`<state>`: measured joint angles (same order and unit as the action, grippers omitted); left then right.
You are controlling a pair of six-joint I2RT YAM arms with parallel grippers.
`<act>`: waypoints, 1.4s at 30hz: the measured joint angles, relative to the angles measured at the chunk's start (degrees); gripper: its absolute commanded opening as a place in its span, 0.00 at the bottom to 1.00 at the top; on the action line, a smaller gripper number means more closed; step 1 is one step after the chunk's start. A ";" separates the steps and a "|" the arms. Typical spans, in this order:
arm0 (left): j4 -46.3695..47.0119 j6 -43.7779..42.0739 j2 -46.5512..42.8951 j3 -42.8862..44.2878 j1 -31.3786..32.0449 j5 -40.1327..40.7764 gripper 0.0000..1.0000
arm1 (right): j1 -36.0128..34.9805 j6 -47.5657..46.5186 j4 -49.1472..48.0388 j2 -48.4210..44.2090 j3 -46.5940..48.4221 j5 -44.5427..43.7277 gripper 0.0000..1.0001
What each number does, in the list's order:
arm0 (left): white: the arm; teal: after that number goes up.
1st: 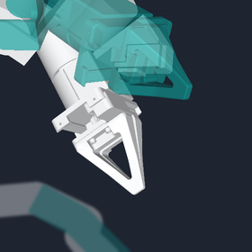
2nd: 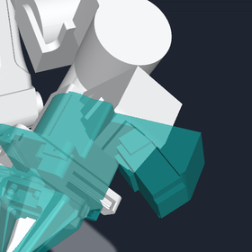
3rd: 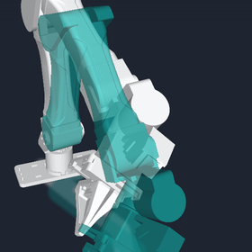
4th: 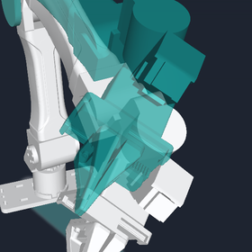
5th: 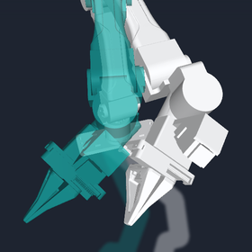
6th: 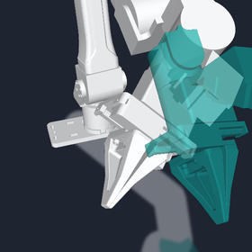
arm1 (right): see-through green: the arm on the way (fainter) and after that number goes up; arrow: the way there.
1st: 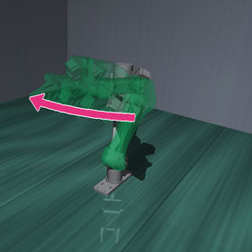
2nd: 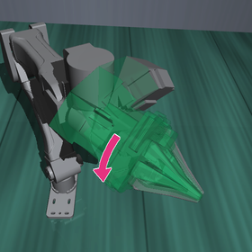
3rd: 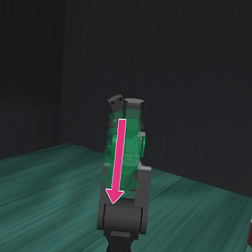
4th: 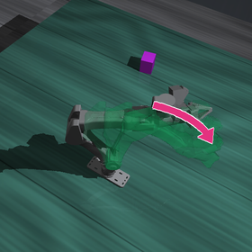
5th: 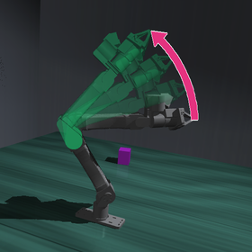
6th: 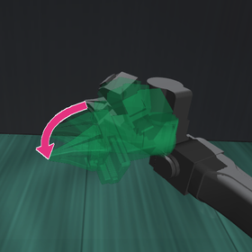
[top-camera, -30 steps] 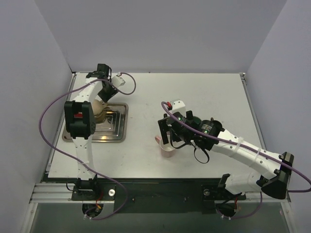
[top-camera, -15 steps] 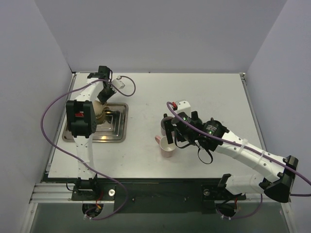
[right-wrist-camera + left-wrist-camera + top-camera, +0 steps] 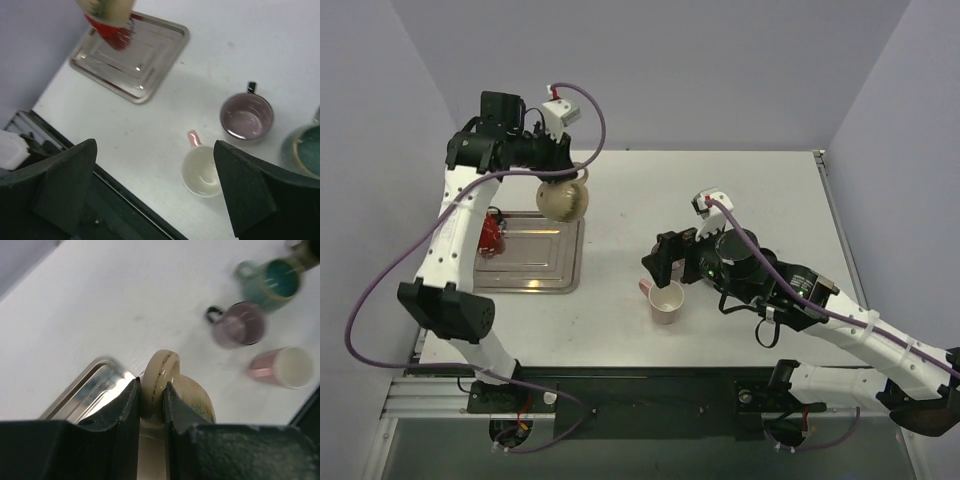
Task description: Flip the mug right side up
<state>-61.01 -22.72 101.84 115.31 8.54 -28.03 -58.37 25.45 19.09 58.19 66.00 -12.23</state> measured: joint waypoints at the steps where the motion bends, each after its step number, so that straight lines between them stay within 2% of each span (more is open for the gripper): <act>1: 0.15 1.62 -2.49 0.68 1.25 -2.25 0.00 | -0.55 0.11 -3.02 -0.02 -0.02 1.22 0.96; 5: 1.42 11.47 -11.87 3.96 8.39 -16.65 0.00 | -1.84 1.92 -15.47 0.09 -1.86 5.51 0.96; 8: 3.17 19.93 -15.80 4.52 9.99 -25.05 0.00 | -2.23 4.39 -24.94 0.09 -4.11 8.15 0.92; 11: 5.22 25.14 -17.81 4.39 11.65 -28.11 0.00 | -2.93 6.03 -31.93 0.09 -5.49 9.62 0.87; 16: 9.46 29.75 -19.37 -0.68 14.93 -28.92 0.00 | -5.14 6.32 -39.21 0.22 -5.51 10.56 0.68; 17: 10.08 30.58 -19.50 -1.90 15.52 -29.05 0.00 | -5.33 6.40 -40.13 0.42 -5.49 10.58 0.56; 18: 10.69 31.39 -19.52 -2.84 15.98 -29.14 0.00 | -5.49 6.62 -41.07 0.90 -5.44 10.62 0.33; 20: 13.27 33.11 -19.52 -4.92 16.92 -29.27 0.00 | -5.68 7.26 -40.61 2.29 -5.16 10.95 0.00; 21: 14.84 32.54 -19.52 -5.53 16.90 -29.00 0.06 | -5.79 8.11 -40.70 2.91 -5.07 11.52 0.00; 22: 15.93 32.09 -19.52 -5.77 16.76 -29.07 0.38 | -5.88 9.75 -41.55 3.67 -4.85 12.20 0.00; 23: 16.24 31.28 -19.34 -5.81 16.87 -28.37 0.89 | -6.14 10.08 -41.83 4.37 -3.89 12.63 0.00; 24: 15.87 30.58 -19.19 -5.62 17.18 -27.93 0.89 | -6.36 10.03 -40.54 4.42 -3.30 11.87 0.00; 26: 11.23 27.41 -18.16 -2.40 17.31 -25.55 0.90 | -6.73 8.35 -34.18 3.65 -2.10 8.76 0.00; 30: 3.10 17.09 -17.66 2.27 17.00 -11.85 0.90 | -6.10 5.42 -13.33 1.88 -0.22 -2.84 0.00; 32: 1.77 11.50 -18.53 0.57 16.09 -2.34 0.90 | -5.44 5.03 -2.49 1.97 1.53 -7.10 0.00; 35: 2.75 3.69 -20.48 -7.15 14.16 11.87 0.90 | -2.82 5.79 10.56 2.08 1.42 -9.90 0.00; 38: 4.35 -4.09 -20.74 -16.72 11.37 24.35 0.91 | 0.33 7.04 15.06 1.97 -4.20 -8.55 0.00; 42: 5.38 -10.64 -16.52 -22.77 5.46 32.59 0.91 | 3.78 8.31 16.00 2.86 -16.22 -4.20 0.00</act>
<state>-55.64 -33.36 85.32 92.53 14.00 4.56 -54.59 33.76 35.09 61.06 49.78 -16.43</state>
